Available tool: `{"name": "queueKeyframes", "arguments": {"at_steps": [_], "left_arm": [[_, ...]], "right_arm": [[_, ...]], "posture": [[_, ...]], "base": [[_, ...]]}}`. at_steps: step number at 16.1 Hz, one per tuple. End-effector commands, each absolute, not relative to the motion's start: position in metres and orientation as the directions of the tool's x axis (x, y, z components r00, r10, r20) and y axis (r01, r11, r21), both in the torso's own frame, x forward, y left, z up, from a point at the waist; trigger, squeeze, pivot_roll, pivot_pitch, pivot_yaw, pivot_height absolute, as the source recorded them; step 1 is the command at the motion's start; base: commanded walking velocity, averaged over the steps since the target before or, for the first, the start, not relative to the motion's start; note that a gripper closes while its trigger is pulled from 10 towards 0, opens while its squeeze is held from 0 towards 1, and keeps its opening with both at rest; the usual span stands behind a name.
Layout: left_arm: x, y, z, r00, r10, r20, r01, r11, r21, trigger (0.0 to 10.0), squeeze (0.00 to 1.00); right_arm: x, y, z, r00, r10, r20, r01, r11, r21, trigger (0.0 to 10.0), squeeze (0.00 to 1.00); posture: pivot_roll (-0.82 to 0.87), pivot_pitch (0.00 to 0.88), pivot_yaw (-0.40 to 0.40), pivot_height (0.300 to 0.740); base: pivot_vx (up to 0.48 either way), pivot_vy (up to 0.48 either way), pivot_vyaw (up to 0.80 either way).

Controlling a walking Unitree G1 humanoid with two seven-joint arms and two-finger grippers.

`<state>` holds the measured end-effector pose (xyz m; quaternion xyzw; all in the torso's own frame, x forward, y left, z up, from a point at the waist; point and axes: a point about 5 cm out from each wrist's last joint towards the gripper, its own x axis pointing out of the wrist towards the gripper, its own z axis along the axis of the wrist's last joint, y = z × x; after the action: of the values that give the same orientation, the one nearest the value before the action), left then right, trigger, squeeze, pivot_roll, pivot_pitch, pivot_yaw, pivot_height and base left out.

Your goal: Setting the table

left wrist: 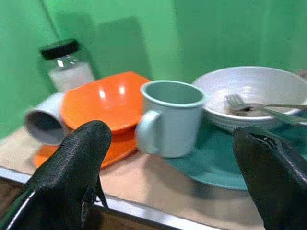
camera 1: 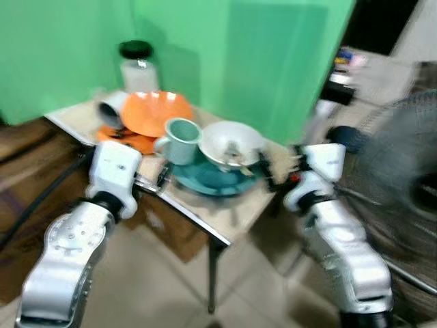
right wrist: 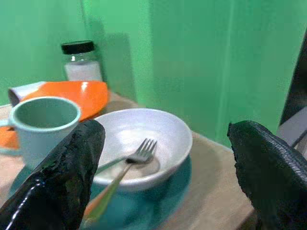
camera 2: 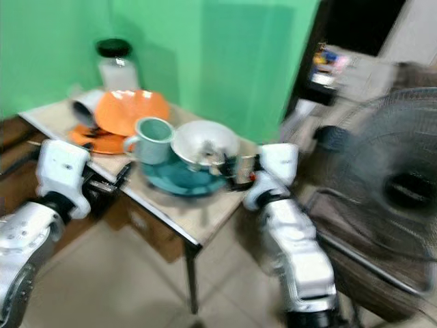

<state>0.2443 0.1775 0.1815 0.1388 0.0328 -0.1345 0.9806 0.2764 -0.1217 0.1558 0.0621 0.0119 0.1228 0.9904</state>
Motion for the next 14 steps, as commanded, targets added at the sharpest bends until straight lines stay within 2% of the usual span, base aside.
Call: {"name": "queueKeyframes", "arguments": {"at_steps": [1,4,8,9,10,11,14], "left_arm": [[0.244,0.18,0.185,0.962,-0.256,-0.099,0.273,0.922,0.274,10.0,0.0],[0.246,0.181,0.188,0.958,-0.272,-0.091,0.286,0.912,0.293,10.0,0.0],[0.243,0.175,0.187,0.904,-0.403,-0.145,0.428,0.841,0.33,10.0,0.0],[0.241,0.175,0.185,0.88,-0.442,-0.171,0.474,0.813,0.337,10.0,0.0],[0.239,0.177,0.182,0.866,-0.463,-0.19,0.5,0.796,0.341,10.0,0.0],[0.236,0.179,0.179,0.834,-0.505,-0.222,0.552,0.764,0.335,10.0,0.0],[0.226,0.175,0.173,0.746,-0.6,-0.289,0.666,0.675,0.316,10.0,0.0]], "right_arm": [[0.279,-0.116,0.168,0.965,0.263,0.018,-0.263,0.957,0.123,10.0,0.0],[0.299,-0.115,0.187,0.946,0.322,-0.042,-0.317,0.943,0.1,10.0,0.0],[0.33,-0.11,0.197,0.914,0.372,-0.163,-0.353,0.926,0.134,10.0,0.0],[0.339,-0.106,0.199,0.892,0.404,-0.203,-0.384,0.914,0.13,10.0,0.32],[0.347,-0.103,0.199,0.868,0.421,-0.264,-0.399,0.907,0.135,10.0,1.0],[0.357,-0.101,0.196,0.824,0.427,-0.372,-0.419,0.902,0.107,10.0,1.0],[0.368,-0.103,0.191,0.785,0.408,-0.466,-0.412,0.906,0.098,10.0,1.0]], "posture": [[0.18,0.0,-0.029,0.74],[0.18,0.0,-0.037,0.74],[0.17,0.0,-0.06,0.74],[0.16,0.0,-0.068,0.74],[0.16,0.0,-0.072,0.74],[0.16,0.0,-0.083,0.74],[0.16,0.0,-0.101,0.74]], "base": [[0.341,0.0,0.0],[0.1,0.0,0.0],[0.0,0.0,0.0],[0.0,0.0,0.0],[0.0,0.0,0.0],[0.0,0.0,0.0],[0.0,0.0,0.0]]}}
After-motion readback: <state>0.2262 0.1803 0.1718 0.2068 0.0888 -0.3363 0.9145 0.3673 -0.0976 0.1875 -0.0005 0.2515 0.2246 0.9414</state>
